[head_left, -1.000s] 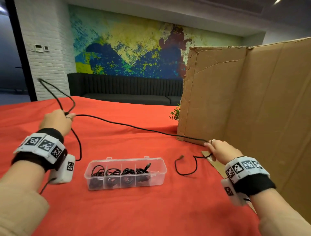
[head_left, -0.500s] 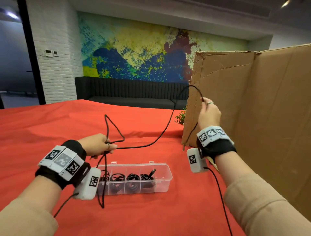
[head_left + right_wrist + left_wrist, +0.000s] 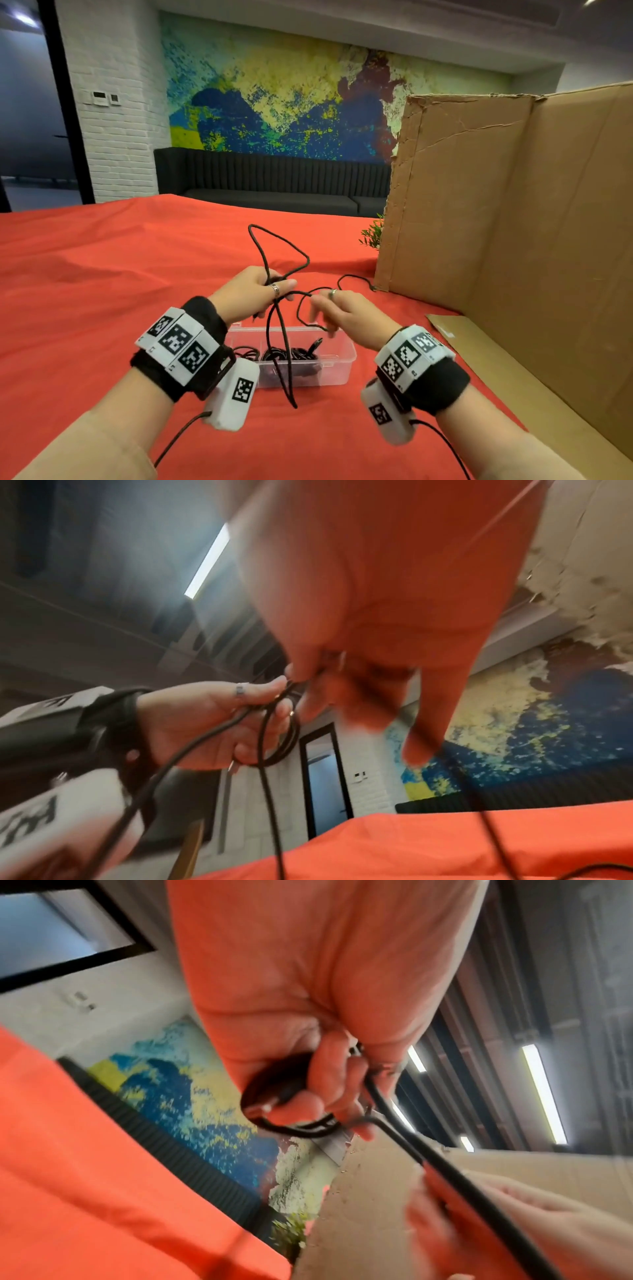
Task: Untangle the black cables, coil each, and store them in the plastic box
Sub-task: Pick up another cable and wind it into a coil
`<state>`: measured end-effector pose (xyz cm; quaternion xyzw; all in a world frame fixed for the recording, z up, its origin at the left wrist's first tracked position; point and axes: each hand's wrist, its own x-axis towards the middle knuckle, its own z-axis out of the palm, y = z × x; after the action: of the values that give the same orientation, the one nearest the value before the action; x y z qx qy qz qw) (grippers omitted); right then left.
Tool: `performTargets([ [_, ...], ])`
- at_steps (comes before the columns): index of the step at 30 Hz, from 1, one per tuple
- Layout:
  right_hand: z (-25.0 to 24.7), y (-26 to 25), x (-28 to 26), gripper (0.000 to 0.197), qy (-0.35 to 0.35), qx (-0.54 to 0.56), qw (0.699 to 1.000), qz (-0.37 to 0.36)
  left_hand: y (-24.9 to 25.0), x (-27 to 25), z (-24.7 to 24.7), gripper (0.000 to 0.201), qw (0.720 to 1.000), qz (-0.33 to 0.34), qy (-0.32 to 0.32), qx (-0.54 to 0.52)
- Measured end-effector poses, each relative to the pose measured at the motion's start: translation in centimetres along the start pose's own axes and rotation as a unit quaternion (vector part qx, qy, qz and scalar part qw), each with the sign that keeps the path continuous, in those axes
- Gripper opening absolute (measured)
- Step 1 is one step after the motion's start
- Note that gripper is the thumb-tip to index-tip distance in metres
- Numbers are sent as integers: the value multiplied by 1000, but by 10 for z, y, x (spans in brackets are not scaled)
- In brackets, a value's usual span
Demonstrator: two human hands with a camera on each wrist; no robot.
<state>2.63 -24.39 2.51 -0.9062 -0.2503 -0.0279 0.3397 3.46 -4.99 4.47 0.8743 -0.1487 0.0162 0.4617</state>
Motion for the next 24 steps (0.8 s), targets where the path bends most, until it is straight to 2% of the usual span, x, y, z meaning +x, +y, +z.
performTargets([
  [1, -5, 5, -2, 33, 51, 6, 999, 8, 0, -1, 0, 35, 1000, -5, 12, 3],
  [3, -24, 22, -6, 31, 180, 1, 981, 71, -2, -3, -7, 56, 998, -37, 40, -20],
  [5, -52, 50, -18, 33, 296, -19, 940, 171, -6, -3, -17, 65, 993, -71, 49, -78],
  [6, -66, 65, -25, 36, 331, -22, 918, 218, -8, -3, -21, 66, 989, -84, 50, -107],
  [8, -84, 88, -37, 31, 357, -42, 883, 303, -11, -5, -24, 66, 983, -109, 51, -140],
  [9, -86, 91, -40, 27, 353, -61, 871, 336, -11, -6, -23, 65, 982, -117, 47, -144],
  [10, -84, 91, -39, 31, 344, -81, 868, 348, -11, -6, -20, 63, 982, -118, 43, -144],
  [11, -77, 85, -36, 38, 340, -97, 875, 331, -9, -7, -16, 60, 982, -115, 38, -145],
  [12, -67, 74, -32, 42, 334, -109, 892, 283, -6, -8, -11, 56, 983, -108, 35, -145],
  [14, -39, 42, -24, 49, 287, -99, 943, 138, 2, -11, 2, 50, 987, -81, 30, -133],
  [15, -23, 23, -22, 55, 221, -79, 969, 82, 6, -13, 8, 46, 989, -66, 24, -128],
  [17, 4, -13, -21, 61, 70, -47, 995, 47, 15, -18, 19, 37, 989, -47, 4, -139],
  [18, 13, -24, -20, 54, 25, -37, 998, 35, 19, -19, 21, 36, 987, -43, -7, -152],
  [19, 18, -31, -19, 38, 12, -20, 1000, 15, 22, -21, 22, 38, 984, -46, -18, -172],
  [20, 19, -35, -18, 18, 36, 11, 999, -2, 23, -23, 21, 42, 980, -52, -31, -191],
  [21, 15, -35, -16, 9, 82, 47, 995, -14, 23, -24, 19, 46, 976, -60, -47, -204],
  [24, -12, -8, -8, 27, 286, 71, 956, 2, 17, -29, 12, 47, 978, -65, -77, -182],
])
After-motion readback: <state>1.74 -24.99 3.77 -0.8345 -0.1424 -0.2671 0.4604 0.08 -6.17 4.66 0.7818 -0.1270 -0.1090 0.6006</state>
